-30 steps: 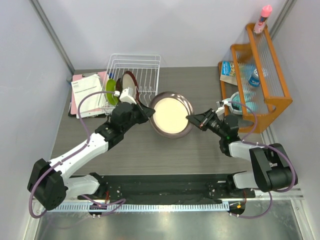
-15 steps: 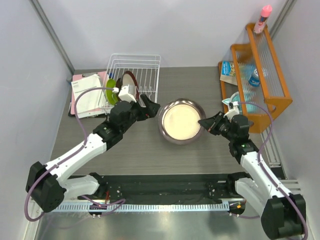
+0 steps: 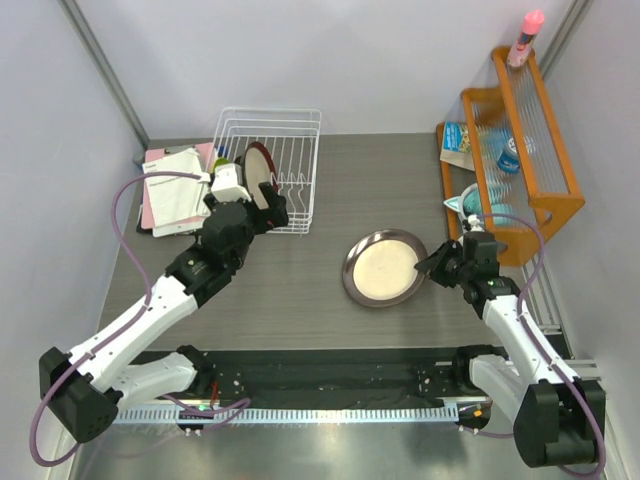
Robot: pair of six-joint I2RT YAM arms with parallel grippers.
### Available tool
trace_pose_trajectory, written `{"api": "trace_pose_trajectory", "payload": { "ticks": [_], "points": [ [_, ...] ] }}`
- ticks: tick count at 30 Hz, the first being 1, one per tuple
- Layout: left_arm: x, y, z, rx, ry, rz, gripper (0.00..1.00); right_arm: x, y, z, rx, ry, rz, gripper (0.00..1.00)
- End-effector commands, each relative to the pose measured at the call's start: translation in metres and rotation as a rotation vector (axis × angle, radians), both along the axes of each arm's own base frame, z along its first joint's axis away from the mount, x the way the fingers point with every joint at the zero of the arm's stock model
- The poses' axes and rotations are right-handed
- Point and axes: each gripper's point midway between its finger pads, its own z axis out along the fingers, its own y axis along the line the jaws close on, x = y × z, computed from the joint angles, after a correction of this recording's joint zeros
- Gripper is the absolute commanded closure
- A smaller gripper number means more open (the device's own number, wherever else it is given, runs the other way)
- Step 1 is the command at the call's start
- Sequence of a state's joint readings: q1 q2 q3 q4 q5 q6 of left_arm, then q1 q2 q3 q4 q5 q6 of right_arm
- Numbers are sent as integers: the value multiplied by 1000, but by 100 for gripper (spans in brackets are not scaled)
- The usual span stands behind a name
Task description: Unload the plates from the dish rack
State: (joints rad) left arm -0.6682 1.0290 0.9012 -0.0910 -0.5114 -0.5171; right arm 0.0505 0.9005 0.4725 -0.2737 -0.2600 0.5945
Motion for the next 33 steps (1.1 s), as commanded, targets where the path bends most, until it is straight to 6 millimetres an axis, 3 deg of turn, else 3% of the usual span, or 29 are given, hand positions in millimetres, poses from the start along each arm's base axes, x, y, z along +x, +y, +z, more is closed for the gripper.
{"api": "trace_pose_trajectory", "payload": {
  "ticks": [1,10,12,17,18,19,20,25,29,33],
  "points": [
    [4,15,9,71,-22,68,1,24,9,32,63,-141,21,99],
    [6,22,2,125,-1,103,1,27,-4,-6,4,-14,-30,99],
    [4,25,3,123,-5,109,0,26,-8,-16,-28,34,-35,90],
    [1,31,5,124,-6,123,1,25,-24,-26,-109,95,-92,90],
    [0,31,7,123,-10,124,0,25,-29,-28,-125,102,-110,87],
    [0,32,7,124,-10,126,1,25,-32,-27,-139,102,-121,65],
    [0,32,9,125,-11,126,1,24,-36,-30,-161,113,-134,60],
    [2,31,7,140,-1,125,0,18,-37,-45,-178,163,-114,54],
    [5,31,8,146,-4,136,1,19,-35,-41,-176,147,-97,51],
    [19,37,5,201,1,202,1,25,-31,-8,-176,43,-59,46]
  ]
}}
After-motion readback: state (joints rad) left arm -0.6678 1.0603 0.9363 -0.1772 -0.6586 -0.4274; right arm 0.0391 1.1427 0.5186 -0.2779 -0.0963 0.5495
